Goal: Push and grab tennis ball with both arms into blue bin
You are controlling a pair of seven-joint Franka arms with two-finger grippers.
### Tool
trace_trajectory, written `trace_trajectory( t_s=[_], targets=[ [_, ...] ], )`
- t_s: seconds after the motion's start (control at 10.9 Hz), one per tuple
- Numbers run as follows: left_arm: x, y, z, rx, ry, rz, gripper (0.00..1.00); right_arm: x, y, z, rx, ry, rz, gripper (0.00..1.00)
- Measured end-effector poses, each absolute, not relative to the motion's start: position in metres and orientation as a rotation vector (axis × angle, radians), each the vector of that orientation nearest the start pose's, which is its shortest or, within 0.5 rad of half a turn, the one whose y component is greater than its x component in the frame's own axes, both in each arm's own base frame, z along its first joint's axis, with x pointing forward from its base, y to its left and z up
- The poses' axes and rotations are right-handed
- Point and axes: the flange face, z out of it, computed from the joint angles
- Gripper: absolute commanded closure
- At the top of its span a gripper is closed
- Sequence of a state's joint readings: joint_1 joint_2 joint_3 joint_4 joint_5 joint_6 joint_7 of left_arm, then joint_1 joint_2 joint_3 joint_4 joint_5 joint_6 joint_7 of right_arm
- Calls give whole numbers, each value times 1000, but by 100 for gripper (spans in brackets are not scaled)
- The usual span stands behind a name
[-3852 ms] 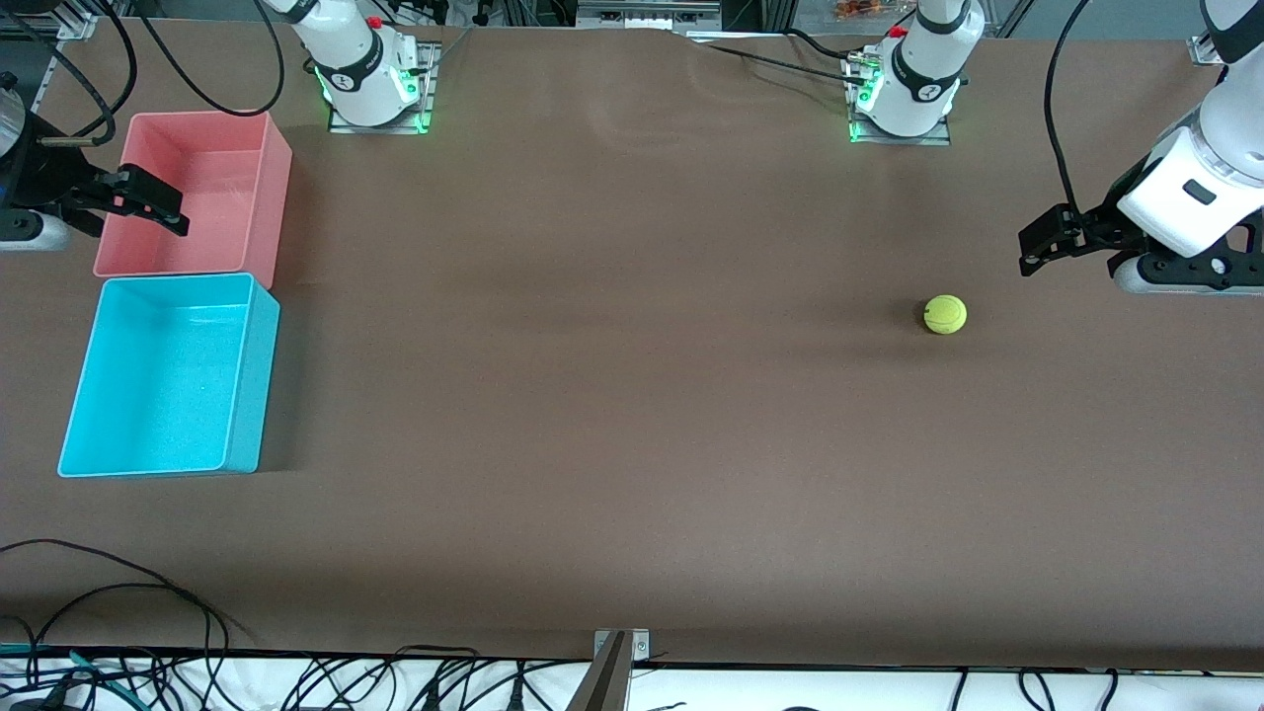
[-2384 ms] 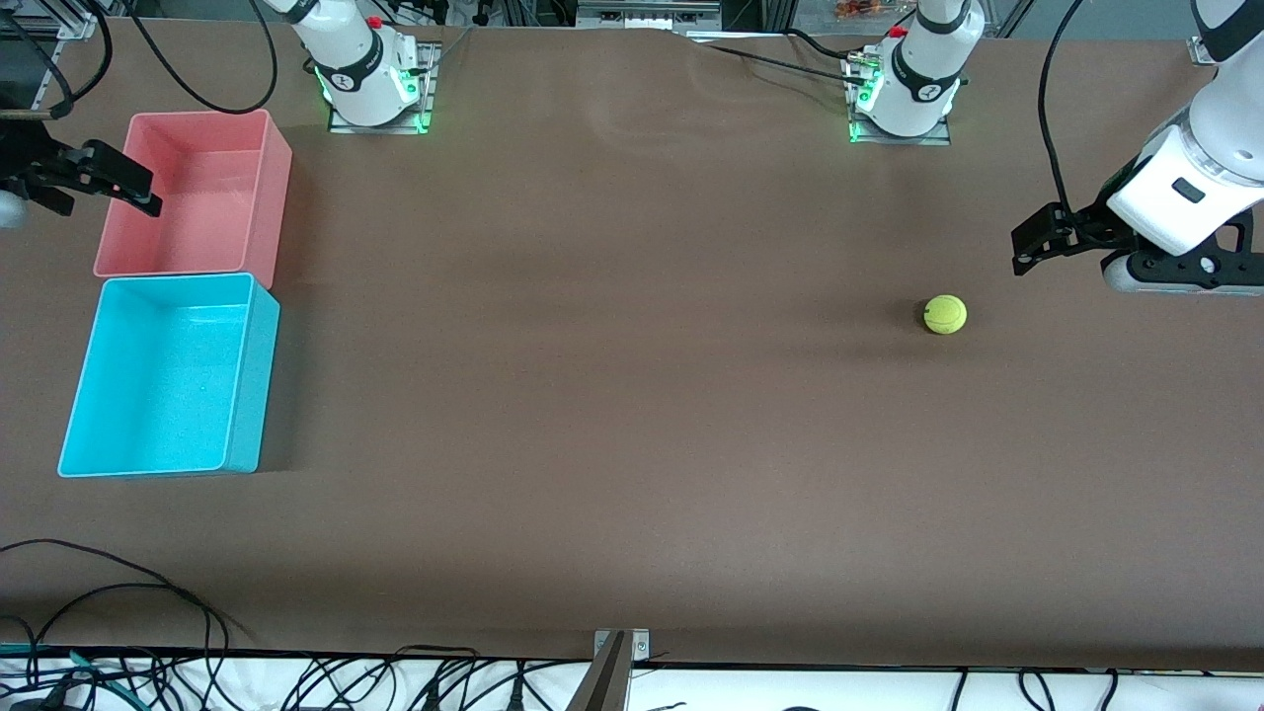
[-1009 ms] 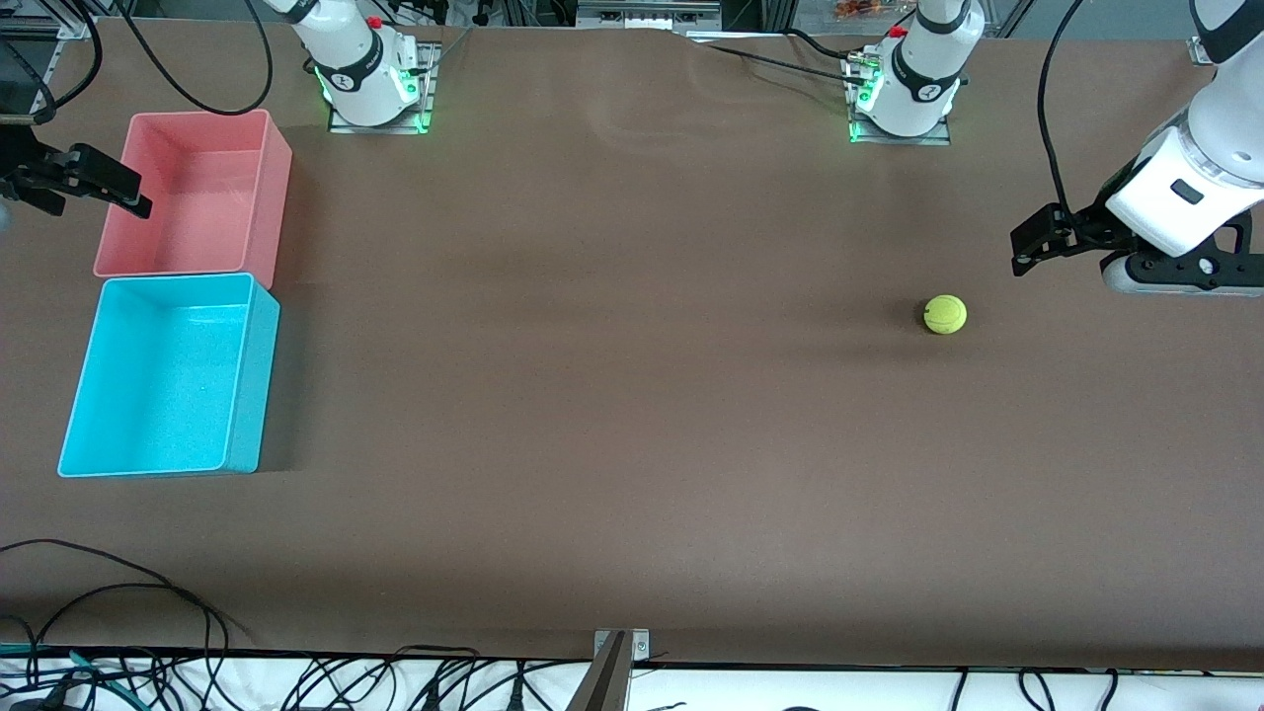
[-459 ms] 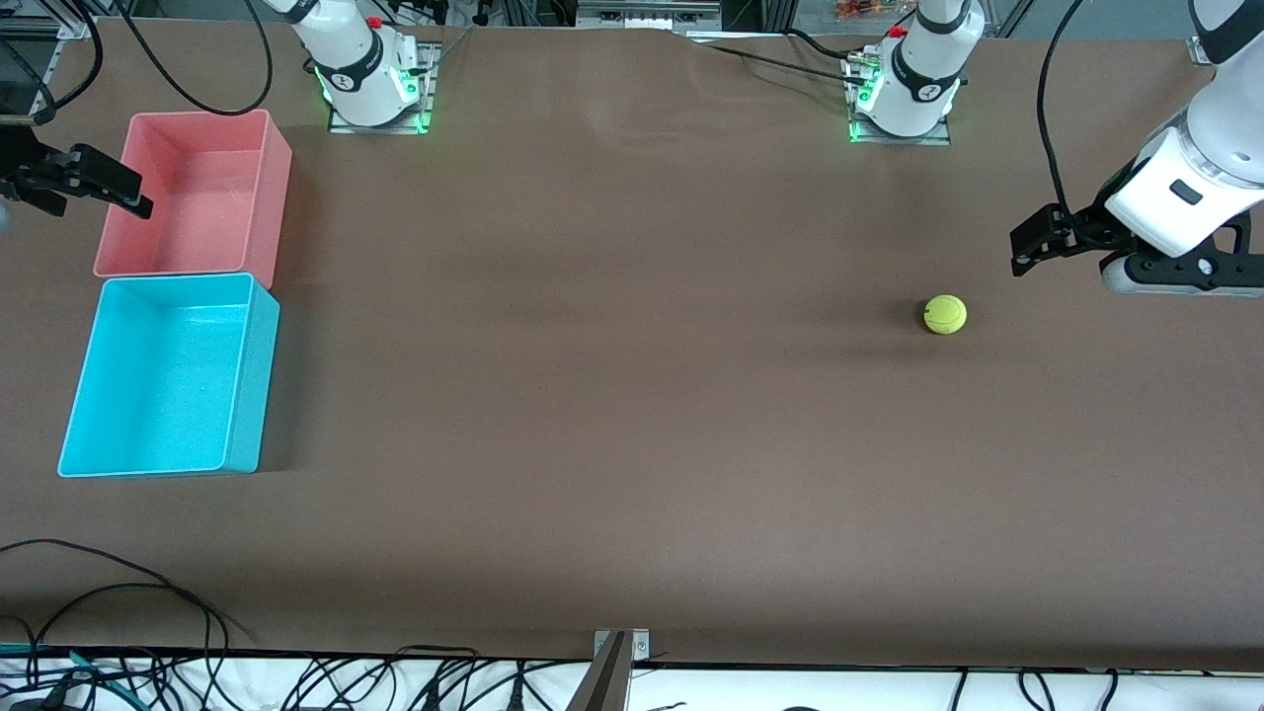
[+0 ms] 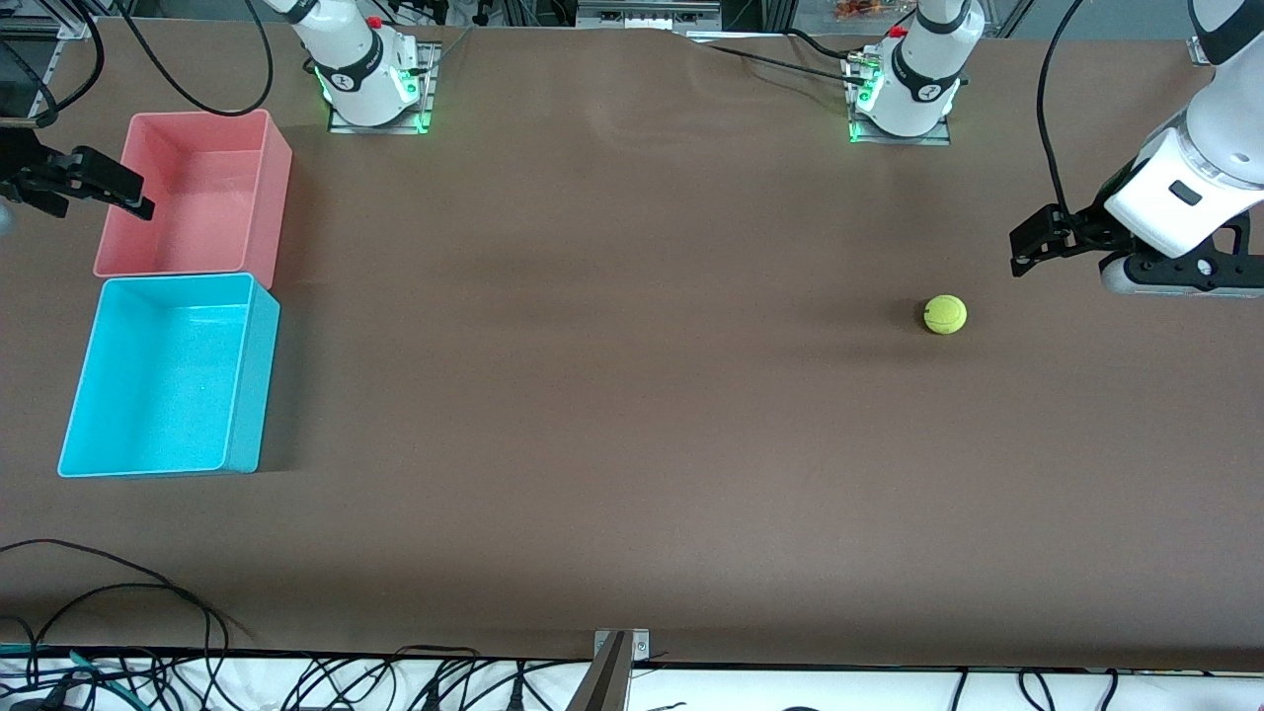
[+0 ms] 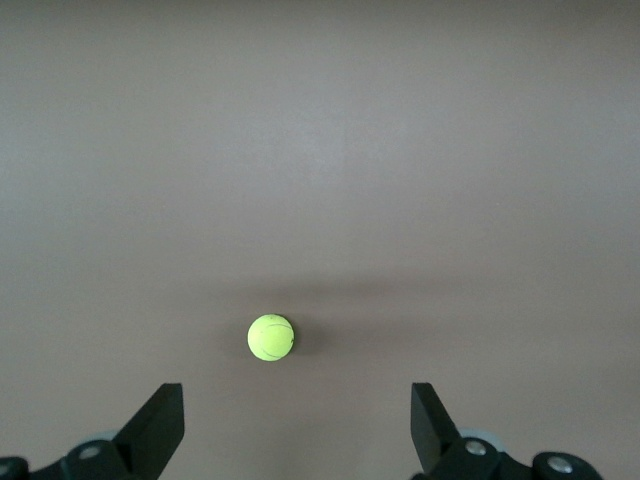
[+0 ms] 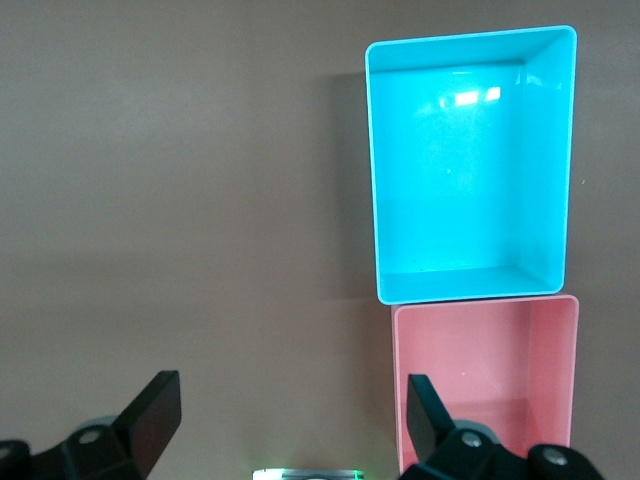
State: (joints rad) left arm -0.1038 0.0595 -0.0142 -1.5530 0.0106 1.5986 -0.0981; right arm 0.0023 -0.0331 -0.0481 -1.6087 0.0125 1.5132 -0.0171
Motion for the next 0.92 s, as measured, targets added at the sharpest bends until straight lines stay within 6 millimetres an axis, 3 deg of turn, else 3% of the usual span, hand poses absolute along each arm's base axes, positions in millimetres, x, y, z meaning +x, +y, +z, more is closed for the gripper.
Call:
trace_trajectory(
  t_s=[0.92],
  targets=[
    [571, -66, 601, -3130, 32, 21, 3, 538, -23, 619, -3121, 44, 100, 0]
  ],
)
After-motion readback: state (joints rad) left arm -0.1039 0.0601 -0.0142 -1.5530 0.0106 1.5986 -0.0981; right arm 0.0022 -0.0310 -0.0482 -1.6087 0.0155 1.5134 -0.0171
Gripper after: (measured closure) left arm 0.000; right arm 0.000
